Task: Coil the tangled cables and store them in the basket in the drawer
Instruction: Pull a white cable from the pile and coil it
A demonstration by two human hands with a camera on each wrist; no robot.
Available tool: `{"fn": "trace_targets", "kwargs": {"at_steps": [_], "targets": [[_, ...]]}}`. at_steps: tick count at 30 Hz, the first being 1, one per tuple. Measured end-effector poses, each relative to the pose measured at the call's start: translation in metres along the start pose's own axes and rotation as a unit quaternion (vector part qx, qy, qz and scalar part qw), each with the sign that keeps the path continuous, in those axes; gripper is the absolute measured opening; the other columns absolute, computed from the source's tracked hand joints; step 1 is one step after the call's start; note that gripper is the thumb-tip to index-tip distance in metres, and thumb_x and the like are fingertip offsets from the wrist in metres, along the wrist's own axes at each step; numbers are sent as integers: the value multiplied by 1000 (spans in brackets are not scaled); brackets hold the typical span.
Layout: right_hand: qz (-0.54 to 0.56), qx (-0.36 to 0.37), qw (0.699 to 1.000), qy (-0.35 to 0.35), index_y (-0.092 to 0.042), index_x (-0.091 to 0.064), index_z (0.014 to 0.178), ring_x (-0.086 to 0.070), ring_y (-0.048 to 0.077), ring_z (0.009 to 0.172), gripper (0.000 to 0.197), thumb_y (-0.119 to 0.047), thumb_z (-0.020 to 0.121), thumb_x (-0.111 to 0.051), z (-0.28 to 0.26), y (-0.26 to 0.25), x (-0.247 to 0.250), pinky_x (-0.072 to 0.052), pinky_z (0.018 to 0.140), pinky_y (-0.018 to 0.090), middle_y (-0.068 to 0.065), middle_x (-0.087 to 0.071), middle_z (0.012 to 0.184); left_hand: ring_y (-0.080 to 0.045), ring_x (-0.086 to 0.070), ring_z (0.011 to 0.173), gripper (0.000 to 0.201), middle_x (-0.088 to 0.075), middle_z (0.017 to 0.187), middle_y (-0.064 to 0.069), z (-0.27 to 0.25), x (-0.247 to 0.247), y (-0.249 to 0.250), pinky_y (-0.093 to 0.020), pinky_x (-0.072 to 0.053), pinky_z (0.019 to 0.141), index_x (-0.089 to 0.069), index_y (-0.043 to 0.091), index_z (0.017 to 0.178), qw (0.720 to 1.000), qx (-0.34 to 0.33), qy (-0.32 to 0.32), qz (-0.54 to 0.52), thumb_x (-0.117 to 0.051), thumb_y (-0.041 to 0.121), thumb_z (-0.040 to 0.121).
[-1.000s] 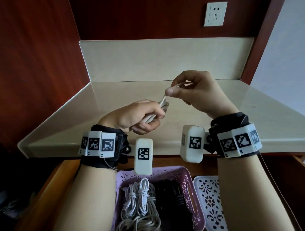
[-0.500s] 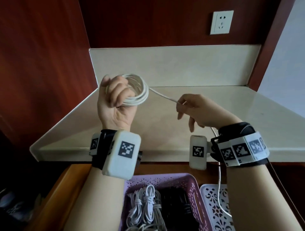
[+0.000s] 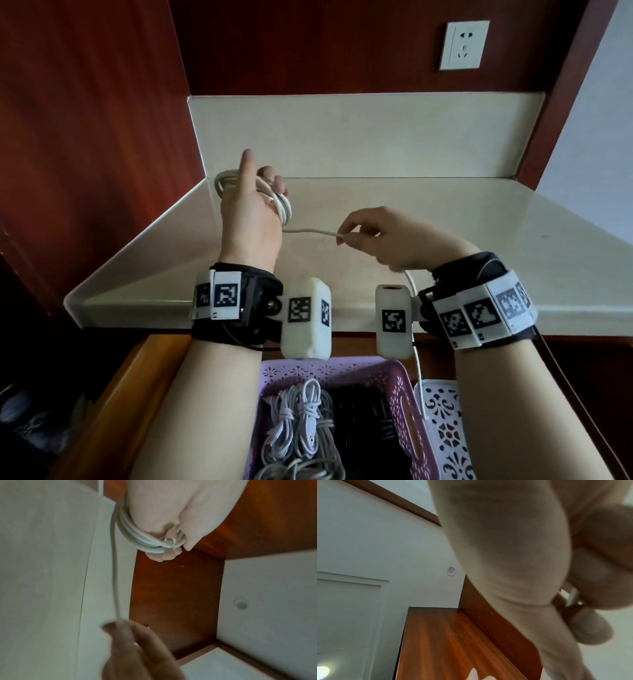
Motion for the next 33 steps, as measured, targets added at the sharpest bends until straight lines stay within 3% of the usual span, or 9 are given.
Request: {"fn": "trace_targets", "kwargs": {"at_steps": [6, 12, 14, 17, 21, 23, 27, 30, 33], "targets": [[-5, 14, 997, 72, -16, -70, 83, -48, 12, 55, 8, -23, 86, -67, -5, 3, 17, -38, 48, 15, -9, -56, 64, -12, -44, 38, 44, -46, 40, 7, 0, 1, -8, -26, -34, 48, -42, 13, 57, 921, -89, -36, 376, -51, 23, 99], [-21, 23, 993, 117, -15, -72, 77, -46, 1, 48, 9, -24, 80, -72, -10, -5, 27, -35, 43, 9, -10, -59, 61, -8, -46, 41, 32, -49, 52, 1, -5, -5, -37, -24, -42, 51, -51, -1, 91, 801, 31, -165, 575, -50, 30, 98], [-23, 24, 988, 150, -15, -70, 74, -45, 2, 47, 16, -29, 75, -77, -13, -8, 32, -33, 41, 11, -5, -60, 62, -12, -45, 41, 36, -49, 46, 2, -10, -9, -39, -26, -41, 52, -52, 0, 76, 775, 54, -194, 599, -52, 30, 97], [-24, 19, 983, 184, -14, -65, 70, -39, 5, 43, 30, -40, 68, -80, -17, -10, 37, -33, 43, 20, -6, -52, 55, -16, -38, 36, 42, -44, 41, 0, -16, -13, -37, -23, -33, 44, -42, 9, 57, 770, 93, -220, 591, -53, 22, 95], [-10, 42, 980, 195, -14, -62, 70, -36, 6, 44, 36, -44, 67, -80, -19, -17, 36, -32, 46, 22, -11, -45, 49, -13, -26, 36, 26, -39, 43, -1, -27, -13, -33, -18, -19, 40, -37, 11, 75, 790, 182, -263, 524, -43, 21, 98], [26, 60, 979, 195, -11, -61, 70, -35, 6, 42, 38, -43, 67, -80, -20, -18, 35, -28, 43, 15, -12, -41, 44, -11, -19, 31, 39, -30, 40, 1, -31, -15, -31, -15, -16, 36, -40, 10, 79, 807, 229, -301, 454, -34, 42, 101], [40, 79, 976, 199, -5, -60, 69, -33, 6, 44, 47, -47, 65, -78, -20, -18, 35, -25, 44, 14, -10, -39, 48, -6, -10, 28, 68, -21, 40, 1, -40, -16, -28, -9, -12, 34, -43, 11, 74, 786, 292, -409, 360, -31, 78, 76], [58, 77, 977, 190, -4, -61, 69, -33, 5, 43, 39, -40, 70, -78, -23, -14, 40, -26, 44, 12, -5, -42, 50, -4, -9, 28, 49, -22, 40, 1, -40, -15, -24, -6, -14, 36, -42, 11, 70, 792, 250, -426, 359, -63, 54, 82], [61, 57, 979, 188, -5, -65, 72, -33, 5, 44, 33, -36, 75, -76, -26, -8, 46, -27, 43, 12, -3, -45, 53, -5, -11, 25, 40, -21, 36, 3, -31, -12, -23, -6, -15, 36, -33, 13, 66, 831, 216, -359, 366, -55, 35, 90]]}}
Point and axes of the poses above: each hand's wrist, its own z-axis towards the middle knuckle, its own x-axis out of the back of the hand, y = z × x, the point moved 4 cm from there along z, towards the middle knuckle
